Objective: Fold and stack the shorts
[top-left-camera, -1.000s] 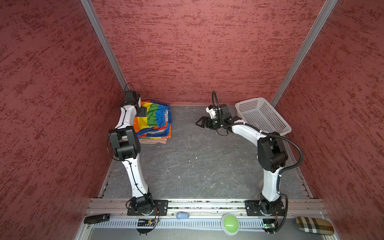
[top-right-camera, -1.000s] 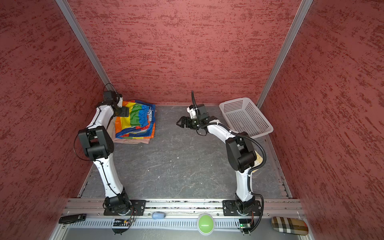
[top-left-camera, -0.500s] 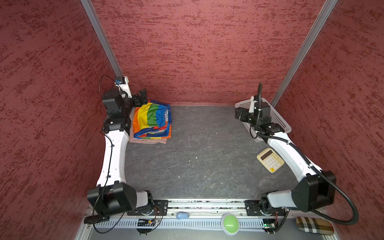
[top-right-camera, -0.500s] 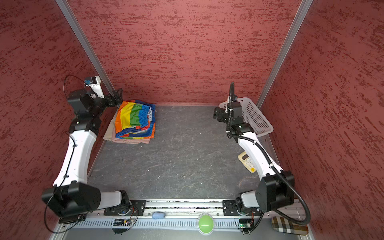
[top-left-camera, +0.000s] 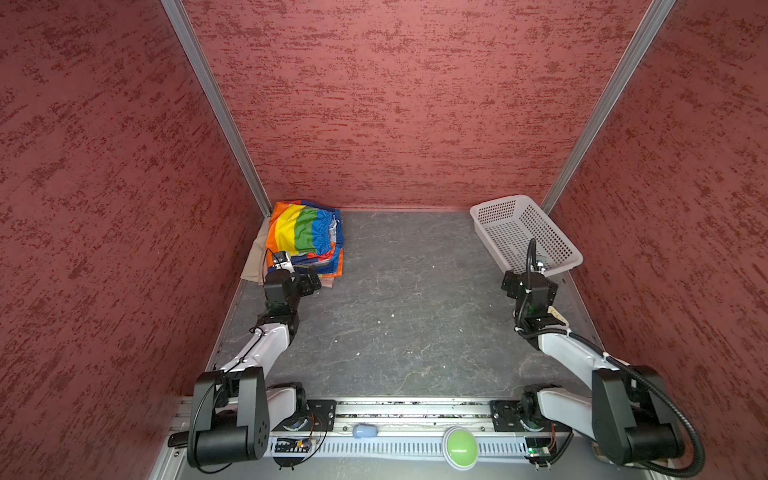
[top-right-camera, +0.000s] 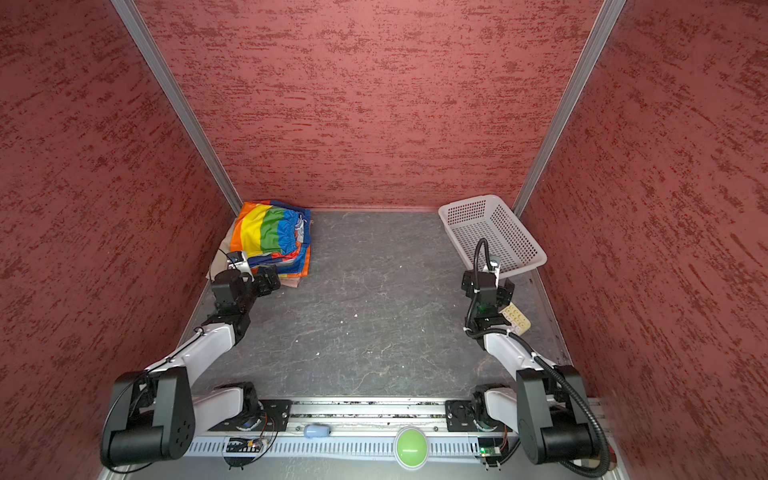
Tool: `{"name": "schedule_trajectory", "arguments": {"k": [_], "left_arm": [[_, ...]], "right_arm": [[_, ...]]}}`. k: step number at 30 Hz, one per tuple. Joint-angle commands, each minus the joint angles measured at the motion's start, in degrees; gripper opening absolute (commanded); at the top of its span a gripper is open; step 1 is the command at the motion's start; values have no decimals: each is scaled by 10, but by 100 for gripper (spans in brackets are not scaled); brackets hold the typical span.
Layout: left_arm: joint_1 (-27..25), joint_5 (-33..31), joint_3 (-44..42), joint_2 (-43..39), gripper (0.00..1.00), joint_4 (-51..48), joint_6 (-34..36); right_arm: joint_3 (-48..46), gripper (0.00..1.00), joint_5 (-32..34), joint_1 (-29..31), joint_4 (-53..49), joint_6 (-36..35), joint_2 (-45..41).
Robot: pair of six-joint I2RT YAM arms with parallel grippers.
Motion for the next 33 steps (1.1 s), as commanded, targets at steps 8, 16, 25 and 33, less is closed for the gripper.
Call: {"name": "schedule_trajectory", "arguments": {"k": [8,16,25,33], "left_arm": [[-10,62,-15,135,99,226,37],[-28,88,-21,187,99,287,70],[-33,87,-18,185,99,275,75],[-33,88,-17,185,99,274,75]], "right_arm": [[-57,99,0,-8,312,-63,89],[-128,99,-54,-8,406,-83,51],[-155,99,-127,-16,535,-48,121],[-62,99,-163,-63,408,1,187]]}}
